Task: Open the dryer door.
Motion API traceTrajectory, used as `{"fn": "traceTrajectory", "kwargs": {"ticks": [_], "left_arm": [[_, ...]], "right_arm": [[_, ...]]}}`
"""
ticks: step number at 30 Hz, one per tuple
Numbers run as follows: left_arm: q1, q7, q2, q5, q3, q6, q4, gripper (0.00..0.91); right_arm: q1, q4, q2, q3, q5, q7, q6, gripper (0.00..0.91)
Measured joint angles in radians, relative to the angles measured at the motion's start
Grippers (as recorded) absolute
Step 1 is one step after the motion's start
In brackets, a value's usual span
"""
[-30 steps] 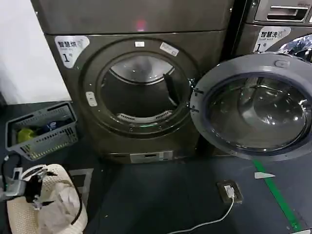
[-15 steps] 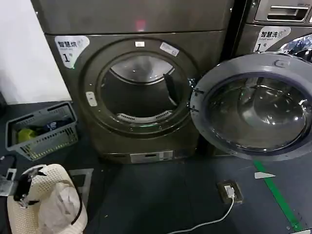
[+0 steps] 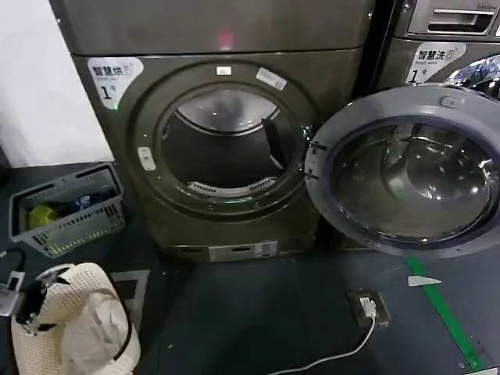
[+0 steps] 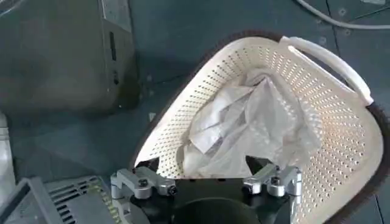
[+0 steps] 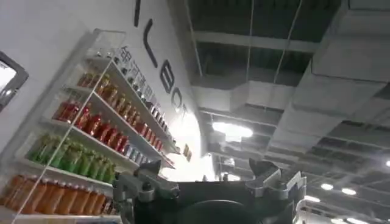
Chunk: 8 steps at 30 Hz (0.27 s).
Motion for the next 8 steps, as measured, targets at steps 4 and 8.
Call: {"fn": "traceTrajectory", "kwargs": {"ticks": [4, 8], "left_arm": [[0.000, 0.004, -0.003, 0.000, -0.001, 0.006, -0.012, 0.907], [0.000, 0.012, -0.004, -0.002, -0.001, 0.006, -0.016, 0.907]], "right_arm": [[-0.007, -0.008, 0.002, 0.006, -0.001, -0.001, 0.007, 0.907], [-0.009, -0.008, 0.001, 0.009, -0.001, -0.001, 0.007, 0.907]]}}
